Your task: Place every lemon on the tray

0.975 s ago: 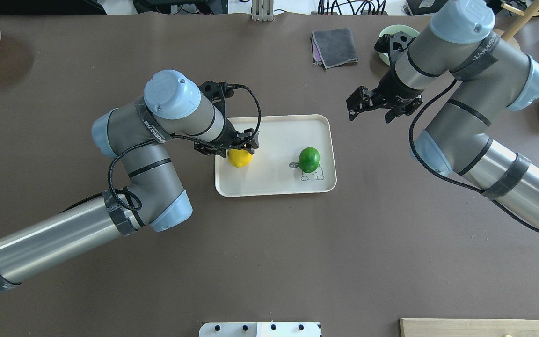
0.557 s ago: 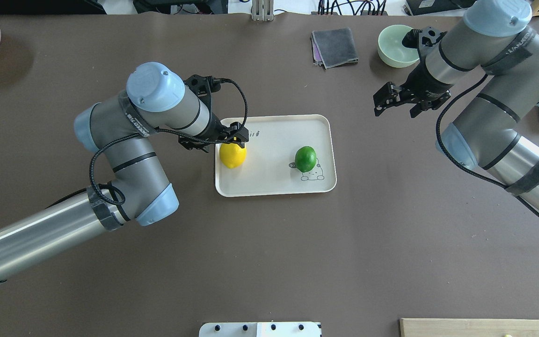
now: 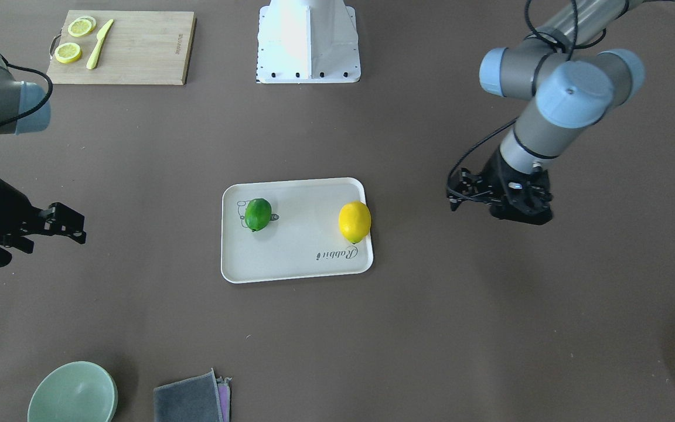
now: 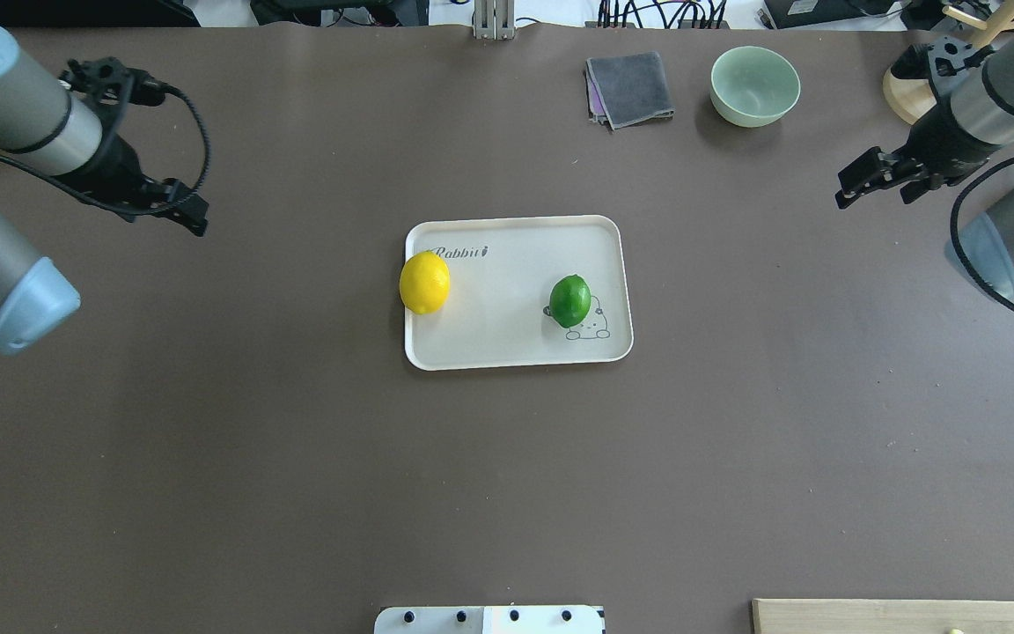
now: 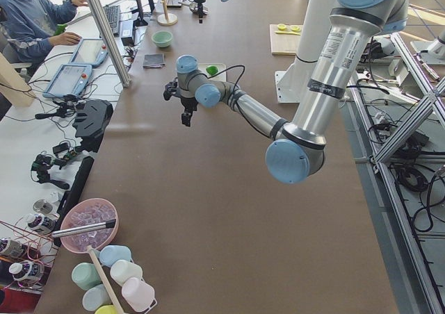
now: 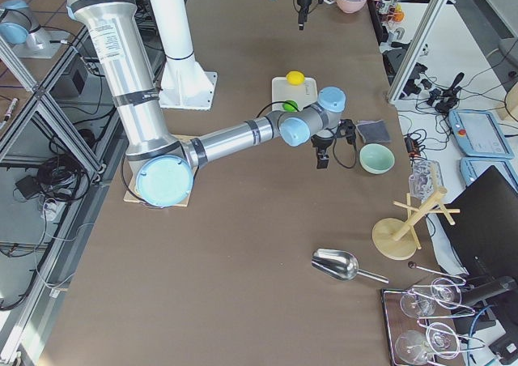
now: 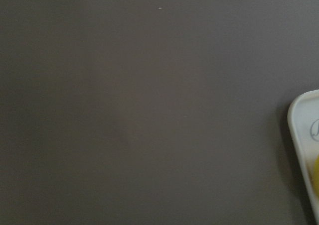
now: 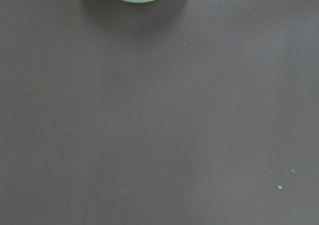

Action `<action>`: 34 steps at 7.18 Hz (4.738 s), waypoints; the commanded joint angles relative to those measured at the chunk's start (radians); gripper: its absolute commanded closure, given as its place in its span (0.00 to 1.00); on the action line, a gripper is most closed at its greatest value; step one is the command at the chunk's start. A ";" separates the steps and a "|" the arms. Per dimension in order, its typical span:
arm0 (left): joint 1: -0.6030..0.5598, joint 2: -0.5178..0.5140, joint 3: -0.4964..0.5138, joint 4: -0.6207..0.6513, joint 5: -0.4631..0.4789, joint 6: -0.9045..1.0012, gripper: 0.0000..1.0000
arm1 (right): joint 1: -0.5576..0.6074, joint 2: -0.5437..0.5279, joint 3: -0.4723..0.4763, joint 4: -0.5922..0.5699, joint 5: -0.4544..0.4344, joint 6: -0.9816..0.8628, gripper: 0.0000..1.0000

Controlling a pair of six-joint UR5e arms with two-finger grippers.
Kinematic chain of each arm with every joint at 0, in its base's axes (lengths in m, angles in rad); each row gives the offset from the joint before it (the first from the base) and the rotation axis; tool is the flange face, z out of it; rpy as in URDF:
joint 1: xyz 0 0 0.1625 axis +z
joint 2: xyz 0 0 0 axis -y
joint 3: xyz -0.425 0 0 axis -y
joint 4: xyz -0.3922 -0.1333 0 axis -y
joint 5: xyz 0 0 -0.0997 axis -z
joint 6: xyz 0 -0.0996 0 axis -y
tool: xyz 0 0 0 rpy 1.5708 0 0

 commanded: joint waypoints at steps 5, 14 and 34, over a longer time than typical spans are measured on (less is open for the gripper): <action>-0.361 0.328 -0.008 0.017 -0.136 0.461 0.02 | 0.275 -0.255 -0.021 0.000 0.003 -0.358 0.00; -0.402 0.333 0.006 0.009 -0.121 0.461 0.02 | 0.314 -0.262 -0.029 0.003 -0.006 -0.367 0.00; -0.409 0.333 0.031 0.007 -0.089 0.454 0.02 | 0.403 -0.263 0.000 -0.212 0.014 -0.619 0.00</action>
